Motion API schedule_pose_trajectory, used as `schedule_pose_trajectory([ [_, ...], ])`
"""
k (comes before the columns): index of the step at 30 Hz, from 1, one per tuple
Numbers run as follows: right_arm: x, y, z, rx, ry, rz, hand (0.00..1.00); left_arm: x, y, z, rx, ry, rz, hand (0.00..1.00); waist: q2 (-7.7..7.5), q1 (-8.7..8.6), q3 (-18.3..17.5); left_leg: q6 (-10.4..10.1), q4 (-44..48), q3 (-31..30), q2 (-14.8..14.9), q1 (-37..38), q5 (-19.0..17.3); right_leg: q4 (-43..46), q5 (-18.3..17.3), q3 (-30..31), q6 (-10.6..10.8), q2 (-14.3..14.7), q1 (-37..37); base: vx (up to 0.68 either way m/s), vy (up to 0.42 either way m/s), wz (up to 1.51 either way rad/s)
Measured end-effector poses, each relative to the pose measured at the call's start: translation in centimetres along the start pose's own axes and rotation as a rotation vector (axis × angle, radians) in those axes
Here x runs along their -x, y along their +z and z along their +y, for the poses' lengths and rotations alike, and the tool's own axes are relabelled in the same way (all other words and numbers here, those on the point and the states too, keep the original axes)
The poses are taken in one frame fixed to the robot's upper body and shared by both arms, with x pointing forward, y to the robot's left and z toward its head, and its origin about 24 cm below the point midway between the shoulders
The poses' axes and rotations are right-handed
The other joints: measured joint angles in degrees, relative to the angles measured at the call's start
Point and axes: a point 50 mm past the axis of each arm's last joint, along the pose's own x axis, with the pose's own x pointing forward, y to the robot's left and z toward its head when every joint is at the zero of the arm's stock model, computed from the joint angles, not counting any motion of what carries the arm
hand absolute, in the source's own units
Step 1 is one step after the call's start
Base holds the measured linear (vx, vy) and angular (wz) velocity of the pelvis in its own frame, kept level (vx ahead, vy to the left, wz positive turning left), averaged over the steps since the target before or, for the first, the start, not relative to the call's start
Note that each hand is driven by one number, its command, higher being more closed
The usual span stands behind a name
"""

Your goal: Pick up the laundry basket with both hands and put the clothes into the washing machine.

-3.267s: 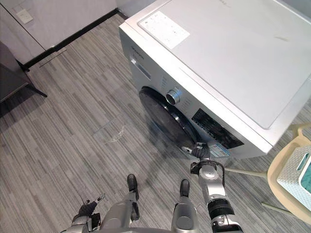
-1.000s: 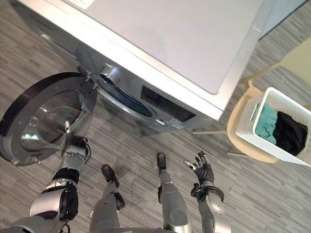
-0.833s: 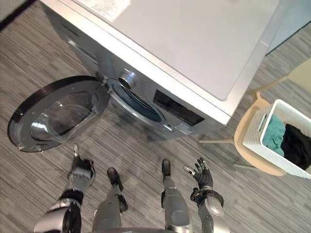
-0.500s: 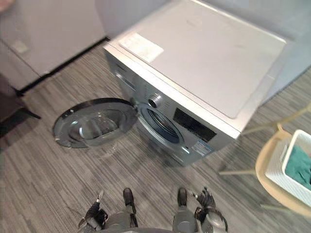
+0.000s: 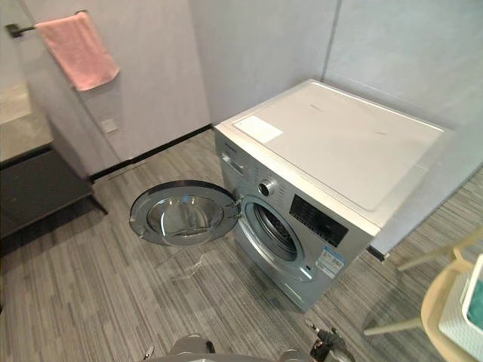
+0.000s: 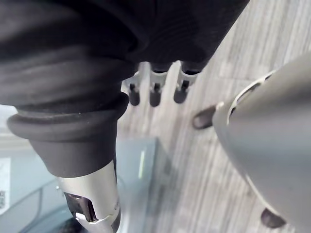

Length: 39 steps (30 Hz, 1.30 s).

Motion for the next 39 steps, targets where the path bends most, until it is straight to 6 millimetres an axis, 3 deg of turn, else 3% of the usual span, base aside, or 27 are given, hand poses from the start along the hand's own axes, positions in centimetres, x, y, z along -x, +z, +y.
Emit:
schedule_pose_trajectory([
  [1, 0.1, -0.1, 0.1, -0.021, -0.001, -0.001, 0.00, -0.1, 0.5, 0.2, 0.000, 0.004, -0.014, 0.00, 0.35, -0.15, -0.41, 0.74, -0.65, 1.32, -0.43, 0.41, -1.42, 0.00, 0.21, 1.97, -0.33, -0.41, -0.88, -0.06, 0.201, -0.74],
  [2, 0.2, -0.7, 0.4, -0.038, 0.003, 0.016, 0.00, -0.1, 1.3, 0.6, -0.013, 0.013, -0.041, 0.00, -1.94, -0.34, -1.24, 0.93, -2.50, 2.80, -1.67, 0.83, -1.52, -0.58, 1.06, 3.80, -1.49, -1.40, -2.30, -0.06, 0.183, -0.70],
  [5, 0.6, -2.5, 0.6, -0.081, 0.001, 0.068, 0.00, -0.2, 3.7, 0.4, -0.052, 0.009, -0.121, 0.00, -5.56, -1.46, -2.81, 0.69, -8.41, 6.36, -4.13, 2.50, -1.34, -1.52, 3.92, 5.20, -4.34, -3.13, -5.10, -0.02, 0.081, -0.62],
  [6, 0.7, -2.9, 0.5, -0.095, -0.008, 0.077, 0.00, -0.1, 4.9, -0.8, -0.079, -0.020, -0.158, 0.00, -6.08, -1.84, -3.01, 0.43, -11.53, 8.67, -4.67, 3.81, -0.08, -1.72, 6.80, 5.50, -3.75, -3.11, -6.44, 0.03, 0.064, -0.75],
  [9, 0.7, -3.0, 0.1, -0.104, -0.020, 0.079, 0.00, 0.2, 7.1, -3.0, -0.161, -0.070, -0.231, 0.00, -6.58, -1.67, -3.32, 1.62, -15.13, 13.15, -5.00, 6.35, 1.89, -2.86, 11.30, 4.54, -2.31, -1.69, -8.49, 0.02, 0.052, -1.39],
  [10, 0.6, -2.6, 0.0, -0.111, -0.026, 0.068, 0.00, 0.4, 7.8, -4.0, -0.174, -0.092, -0.258, 0.00, -5.37, -1.27, -3.32, 3.91, -17.06, 15.58, -3.43, 7.08, 5.01, -5.84, 15.03, 2.70, -4.28, 0.07, -9.36, 0.02, 0.016, -1.46],
  [11, 0.5, -2.0, 0.5, -0.120, -0.019, 0.053, 0.00, 0.6, 8.5, -4.7, -0.178, -0.107, -0.288, 0.00, -4.72, -1.53, -2.53, 3.80, -17.80, 18.74, -2.55, 8.01, 6.15, -0.80, 11.12, -1.47, -5.13, -0.57, -11.11, 0.00, 0.000, -1.46],
  [13, 0.6, -2.5, -0.3, -0.130, -0.043, 0.069, 0.00, 0.9, 9.2, -5.4, -0.173, -0.124, -0.321, 0.00, -4.68, -2.28, -2.19, 3.50, -16.53, 21.35, -1.29, 9.37, 6.35, 14.57, 2.53, -8.01, -8.11, -4.09, -13.81, 0.08, -0.064, -0.78],
  [15, 0.6, -2.7, -1.1, -0.124, -0.063, 0.076, 0.00, 0.7, 8.3, -5.1, -0.170, -0.118, -0.294, 0.00, -4.85, -2.58, -2.28, 3.50, -13.00, 23.56, 1.60, 10.49, 6.34, 26.63, -0.88, -11.46, -10.70, -10.52, -13.65, 0.10, -0.243, -0.52],
  [16, 0.5, -2.6, -1.3, -0.119, -0.067, 0.076, 0.00, 0.6, 7.7, -4.8, -0.170, -0.114, -0.276, 0.00, -4.74, -2.62, -2.35, 3.44, -12.79, 24.02, 2.16, 11.10, 6.31, 28.94, -1.20, -12.58, -11.17, -12.75, -13.22, 0.06, -0.277, -0.39],
  [18, 0.4, -3.1, -1.8, -0.095, -0.082, 0.107, 0.00, 0.3, 5.8, -3.5, -0.180, -0.088, -0.220, 0.00, -5.45, -2.47, -2.96, 2.81, -12.13, 25.74, 3.64, 12.53, 6.41, 31.62, -0.18, -16.22, -12.84, -20.99, -11.45, 0.08, -0.306, -0.40],
  [19, 0.4, -3.5, -1.8, -0.090, -0.093, 0.138, 0.00, 0.1, 5.5, -2.2, -0.187, -0.059, -0.206, 0.00, -7.09, -1.65, -3.58, 0.51, -11.56, 25.29, 3.16, 12.92, 7.49, 29.63, 1.18, -18.19, -11.37, -23.62, -11.10, 0.07, -0.532, -0.84],
  [20, 0.2, -3.2, -2.3, -0.081, -0.106, 0.146, 0.00, -0.2, 4.5, -1.5, -0.203, -0.041, -0.154, 0.00, -5.70, -0.99, -3.99, -0.26, -13.10, 22.05, 5.10, 12.26, 8.79, 24.90, -1.26, -18.85, -8.08, -18.77, -9.55, 0.01, -0.492, -0.96],
  [22, -0.4, -1.4, -2.8, -0.070, -0.117, 0.111, 0.00, -0.2, 2.6, -1.9, -0.213, -0.049, -0.089, 0.00, -2.43, -0.35, -3.83, -1.03, -18.70, 15.75, 3.59, 11.66, 8.86, 10.48, -1.25, -16.76, -2.63, -11.45, -5.90, -0.04, -0.328, -1.01],
  [23, -0.5, -1.2, -3.0, -0.073, -0.125, 0.121, 0.00, -0.1, 2.5, -2.3, -0.217, -0.063, -0.090, 0.00, -1.44, 0.20, -3.87, -2.03, -21.03, 16.63, 4.90, 12.24, 9.99, 3.08, -0.24, -16.96, -0.35, -6.73, -4.62, 0.01, -0.220, -0.86],
  [24, -0.6, -0.8, -3.1, -0.077, -0.131, 0.115, 0.00, -0.1, 2.5, -2.7, -0.216, -0.072, -0.088, 0.00, -0.73, 0.06, -3.41, -3.83, -20.95, 16.51, 6.43, 12.26, 11.11, 0.67, 1.01, -17.24, -1.00, -4.56, -3.63, 0.04, -0.244, -0.58],
  [26, -0.5, -1.5, -2.3, -0.068, -0.110, 0.137, 0.00, -0.2, 3.3, -2.1, -0.214, -0.053, -0.106, 0.00, -2.08, -0.08, -2.00, -4.83, -13.43, 16.36, 11.59, 11.60, 12.24, -6.91, 2.64, -16.42, -2.69, 0.55, 1.00, -0.04, -0.274, -0.42],
  [27, -0.5, -1.7, -2.2, -0.056, -0.107, 0.140, 0.00, -0.3, 3.6, -1.7, -0.203, -0.044, -0.116, 0.00, -1.99, 0.34, -1.71, -4.24, -10.31, 16.54, 12.93, 10.98, 12.64, -7.62, 2.35, -15.60, -2.95, 1.36, 1.27, -0.09, -0.248, -0.70],
  [28, -0.5, -1.7, -1.9, -0.035, -0.096, 0.138, 0.00, -0.3, 4.2, -1.0, -0.190, -0.015, -0.142, 0.00, -3.06, 0.28, -1.24, -1.02, -3.64, 16.50, 15.24, 9.39, 14.25, -8.35, 2.24, -13.81, -3.35, 2.38, 1.98, -0.08, -0.236, -0.92],
  [29, -0.6, -1.1, -1.6, -0.002, -0.081, 0.118, 0.00, -0.3, 4.6, -0.4, -0.194, 0.005, -0.161, 0.00, -3.68, 0.42, -0.84, 4.86, 4.27, 13.92, 16.86, 5.61, 16.51, -8.46, 2.26, -11.56, -4.02, 3.10, 2.08, -0.04, -0.228, -1.02],
  [30, -0.7, -0.3, -1.5, 0.024, -0.076, 0.088, 0.00, -0.3, 4.6, -0.3, -0.193, 0.008, -0.158, 0.00, -4.32, 0.39, -0.58, 3.59, 9.83, 7.68, 14.40, 2.00, 11.45, -8.69, 2.20, -8.80, -4.35, 2.87, 2.28, 0.02, -0.105, -0.85],
  [32, -0.9, 0.8, -2.2, 0.051, -0.095, 0.060, 0.00, -0.3, 4.2, -0.7, -0.199, -0.006, -0.152, 0.00, -3.24, 0.84, 0.26, 0.29, 11.67, 3.85, 8.76, -0.01, 5.68, -8.96, 2.74, -5.90, -5.52, 2.55, 1.96, 0.07, 0.075, -0.77],
  [34, -1.0, 1.9, -3.0, 0.065, -0.110, 0.032, 0.00, -0.2, 3.1, -1.4, -0.232, -0.029, -0.127, 0.00, -0.81, 2.02, 1.66, 0.25, 5.24, 2.78, -0.40, -0.65, 1.45, -9.64, 3.48, -2.11, -6.46, 2.70, 1.56, 0.04, 0.121, -1.11],
  [35, -0.9, 1.4, -2.9, 0.069, -0.107, 0.046, 0.00, -0.2, 2.5, -0.7, -0.233, -0.014, -0.109, 0.00, -0.87, 2.11, 1.64, 1.46, -0.30, 2.66, -3.24, 1.20, -0.90, -10.40, 3.60, -0.52, -5.91, 3.05, 1.42, 0.05, 0.118, -0.99],
  [37, -0.8, 0.3, -2.0, 0.068, -0.082, 0.072, 0.00, -0.2, 2.2, -0.3, -0.212, -0.005, -0.099, 0.00, -0.73, 3.37, 1.46, -1.47, -8.40, -3.40, -7.34, 5.11, -5.24, -12.05, 5.07, 2.50, -5.24, 3.54, 0.62, 0.12, 0.095, -0.88],
  [38, -0.8, 0.2, -1.2, 0.069, -0.057, 0.074, 0.00, -0.2, 2.7, -0.4, -0.208, -0.004, -0.111, 0.00, -2.29, 4.22, 1.64, -1.06, -9.97, -8.69, -10.82, 6.02, -6.36, -10.46, 6.48, 2.72, -5.81, 3.35, -0.49, 0.17, 0.097, -0.85],
  [39, -0.8, 0.2, -0.9, 0.064, -0.049, 0.068, 0.00, -0.2, 2.7, -0.4, -0.189, -0.002, -0.109, 0.00, -2.09, 5.00, 2.06, 0.35, -10.04, -10.76, -12.10, 6.42, -6.02, -9.73, 6.14, 2.99, -5.22, 3.42, -0.73, 0.20, 0.151, -0.95],
])
